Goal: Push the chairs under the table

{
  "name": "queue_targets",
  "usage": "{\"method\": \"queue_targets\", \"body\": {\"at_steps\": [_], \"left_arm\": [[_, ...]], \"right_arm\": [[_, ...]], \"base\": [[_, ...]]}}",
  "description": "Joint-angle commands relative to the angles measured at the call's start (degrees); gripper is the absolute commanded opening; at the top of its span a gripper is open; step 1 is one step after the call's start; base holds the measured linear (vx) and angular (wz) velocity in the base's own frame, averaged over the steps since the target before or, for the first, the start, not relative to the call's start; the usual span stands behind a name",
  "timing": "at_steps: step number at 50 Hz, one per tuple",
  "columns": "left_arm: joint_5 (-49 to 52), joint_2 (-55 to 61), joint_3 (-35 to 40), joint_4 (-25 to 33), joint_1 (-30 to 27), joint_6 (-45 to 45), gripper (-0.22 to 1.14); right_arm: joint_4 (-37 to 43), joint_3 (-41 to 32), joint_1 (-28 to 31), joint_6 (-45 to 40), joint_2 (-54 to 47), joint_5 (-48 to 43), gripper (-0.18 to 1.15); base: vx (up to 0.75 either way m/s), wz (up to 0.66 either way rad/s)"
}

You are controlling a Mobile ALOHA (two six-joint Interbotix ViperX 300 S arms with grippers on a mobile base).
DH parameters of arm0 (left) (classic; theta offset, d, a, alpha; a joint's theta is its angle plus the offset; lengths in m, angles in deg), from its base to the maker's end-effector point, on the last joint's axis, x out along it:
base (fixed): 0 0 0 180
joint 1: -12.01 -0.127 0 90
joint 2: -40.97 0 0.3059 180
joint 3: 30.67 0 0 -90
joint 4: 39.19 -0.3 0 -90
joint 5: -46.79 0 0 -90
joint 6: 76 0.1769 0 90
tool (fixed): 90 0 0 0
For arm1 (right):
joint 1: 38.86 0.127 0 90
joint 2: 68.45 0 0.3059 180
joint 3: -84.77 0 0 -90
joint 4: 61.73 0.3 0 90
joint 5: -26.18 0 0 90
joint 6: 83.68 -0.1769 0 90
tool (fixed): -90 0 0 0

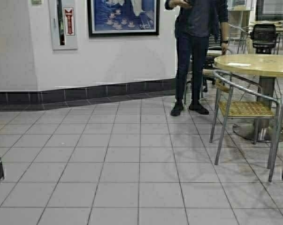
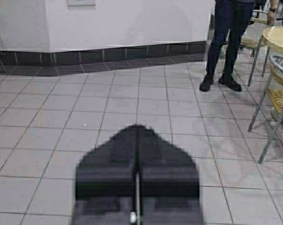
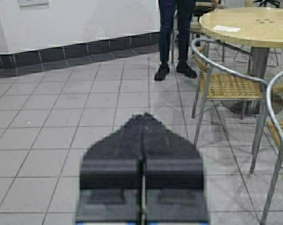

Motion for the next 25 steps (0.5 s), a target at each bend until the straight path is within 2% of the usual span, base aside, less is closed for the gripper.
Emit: {"method": "queue_targets", "body": {"at_steps": [1, 11, 25], "left_arm": [[-0.26, 0.53, 0.62, -0.09, 0.09, -0.09, 0.03], [-1.32, 2.37, 1.41, -0.18, 0.09, 0.35, 0.03], [-1.49, 3.60, 1.32, -0.26, 0.09, 0.35, 0.03]], "right_arm": [[-0.09, -1.32, 0.09, 0.00, -0.18, -0.26, 0.05], [-0.09, -1.49, -1.14, -0.26, -0.88, -1.49, 0.05], [0.09, -1.32, -1.93, -0.44, -0.88, -1.49, 0.05]], "base": [[0.20, -0.02], [0.22, 0.04], [0.29, 0.17]]}}
